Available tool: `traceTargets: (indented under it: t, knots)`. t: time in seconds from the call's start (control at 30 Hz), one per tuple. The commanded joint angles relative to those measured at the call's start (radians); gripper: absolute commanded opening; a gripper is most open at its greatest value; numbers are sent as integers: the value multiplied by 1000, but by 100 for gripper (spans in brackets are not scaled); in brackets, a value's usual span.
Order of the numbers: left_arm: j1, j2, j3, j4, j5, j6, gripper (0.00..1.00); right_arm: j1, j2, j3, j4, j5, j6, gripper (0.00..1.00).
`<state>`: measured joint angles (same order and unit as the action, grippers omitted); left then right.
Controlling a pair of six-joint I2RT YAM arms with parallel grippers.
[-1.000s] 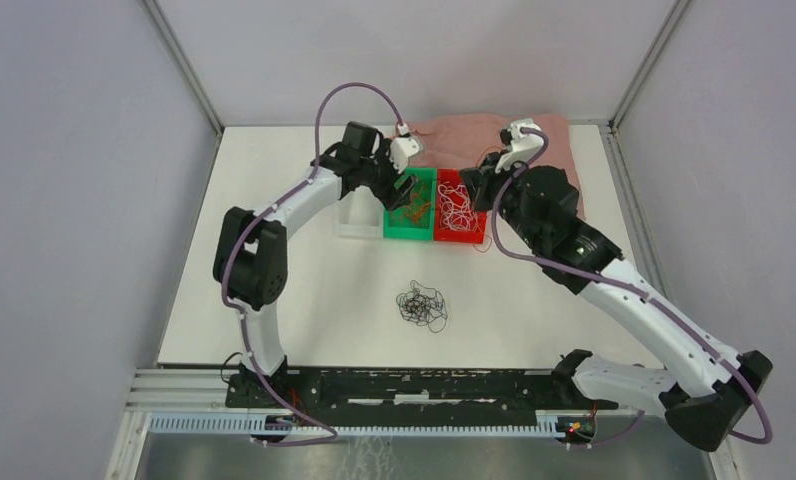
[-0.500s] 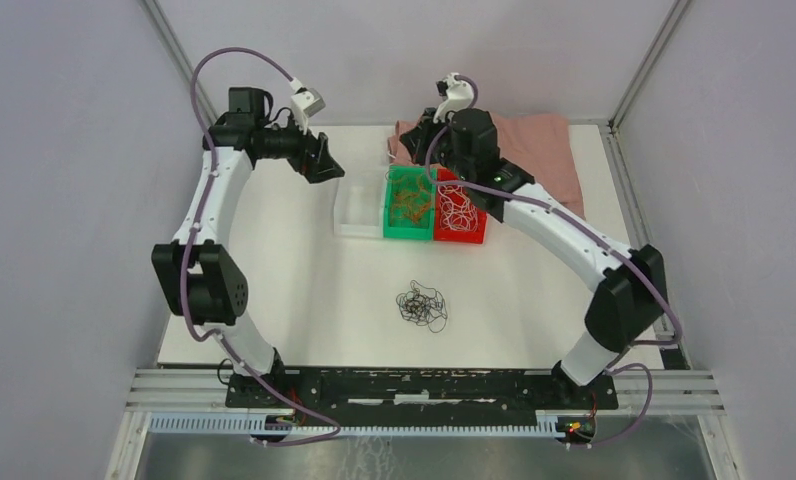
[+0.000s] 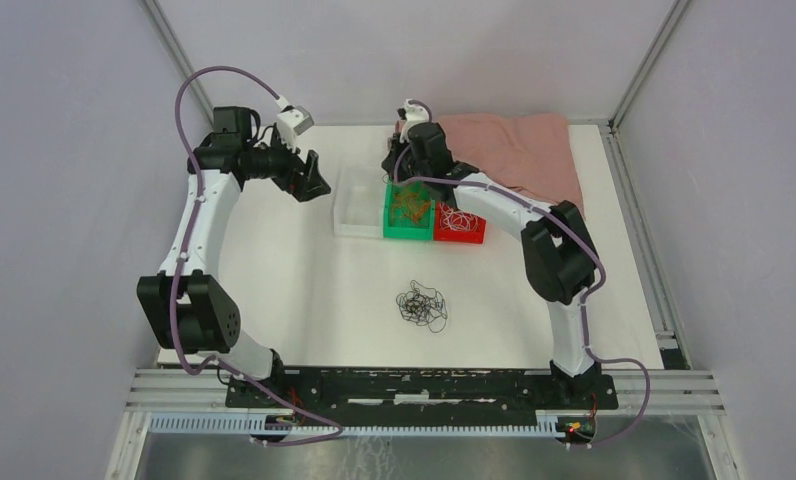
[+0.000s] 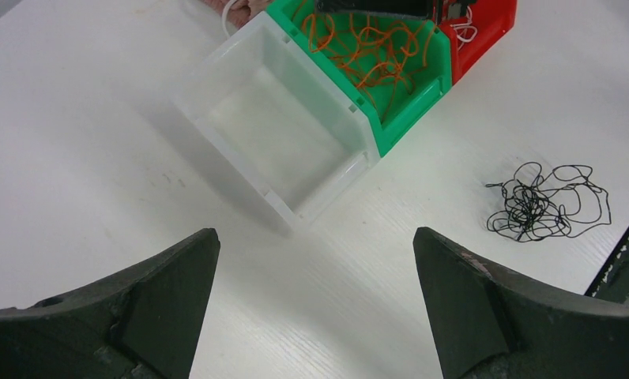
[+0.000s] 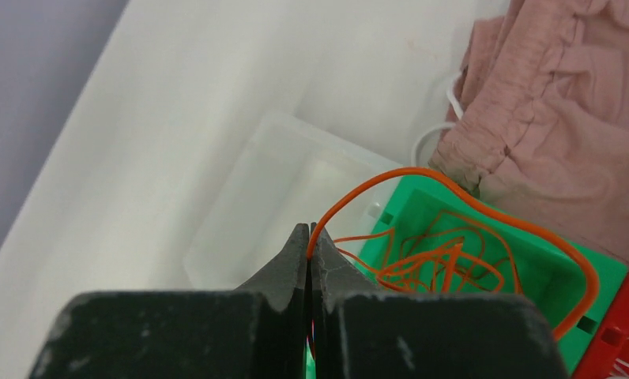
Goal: Untangle the cables
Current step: Place the cable in the bin.
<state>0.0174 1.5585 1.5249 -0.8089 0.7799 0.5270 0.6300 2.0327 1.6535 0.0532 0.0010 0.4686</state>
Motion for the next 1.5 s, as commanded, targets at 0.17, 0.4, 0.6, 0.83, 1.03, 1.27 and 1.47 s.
traceTargets:
  t: [0.17, 0.4, 0.6, 0.83, 1.03, 1.27, 1.47]
  knots:
    - [18, -41, 28, 46, -44, -77, 99, -1, 100, 25, -145, 32, -14, 1]
    - [18, -51, 47, 52, -50, -100, 99, -1, 126, 35, -276, 75, -24, 1]
    - [19, -70, 48, 22, -64, -60, 99, -9, 85, 65, -389, 55, -53, 30]
    - [20, -90, 49, 32, -62, -57, 99, -22, -36, 69, -448, 0, -74, 57]
    - [20, -96, 50, 36, -65, -58, 99, -27, -80, 136, -578, 1, -124, 66]
    - [24, -95, 52, 52, -67, -60, 99, -27, -127, 119, -612, 26, -175, 62]
    - [24, -96, 51, 54, -61, -71, 99, -27, -70, 110, -597, 68, -172, 44]
